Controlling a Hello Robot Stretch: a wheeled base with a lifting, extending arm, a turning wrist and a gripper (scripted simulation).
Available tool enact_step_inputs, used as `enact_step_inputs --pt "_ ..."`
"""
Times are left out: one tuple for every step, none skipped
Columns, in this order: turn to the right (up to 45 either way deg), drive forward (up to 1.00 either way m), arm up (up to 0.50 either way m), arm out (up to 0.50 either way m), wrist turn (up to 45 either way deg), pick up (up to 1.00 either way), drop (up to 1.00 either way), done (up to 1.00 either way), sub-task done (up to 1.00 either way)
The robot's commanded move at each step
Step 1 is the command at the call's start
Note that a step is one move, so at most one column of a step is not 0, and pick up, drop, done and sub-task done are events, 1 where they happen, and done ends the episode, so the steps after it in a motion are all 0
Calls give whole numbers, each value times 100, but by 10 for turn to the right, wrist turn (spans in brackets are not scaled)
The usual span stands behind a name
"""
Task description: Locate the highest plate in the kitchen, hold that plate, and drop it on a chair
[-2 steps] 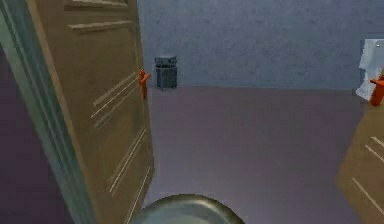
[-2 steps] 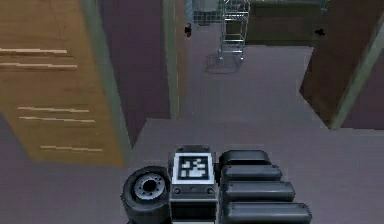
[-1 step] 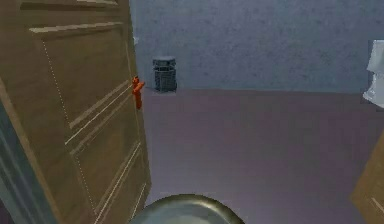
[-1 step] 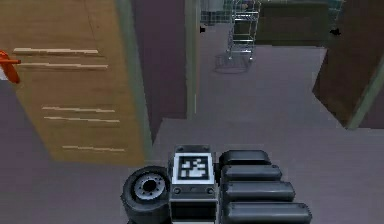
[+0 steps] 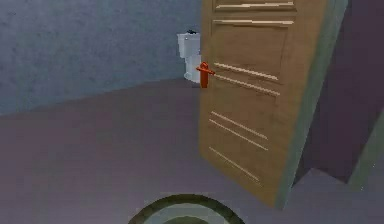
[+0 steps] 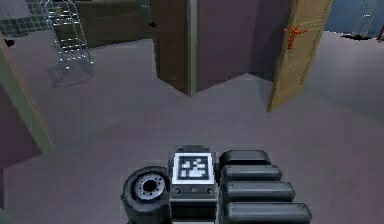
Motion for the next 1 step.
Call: enact_step_inputs --pt "450 0 0 0 0 0 0 0 0"
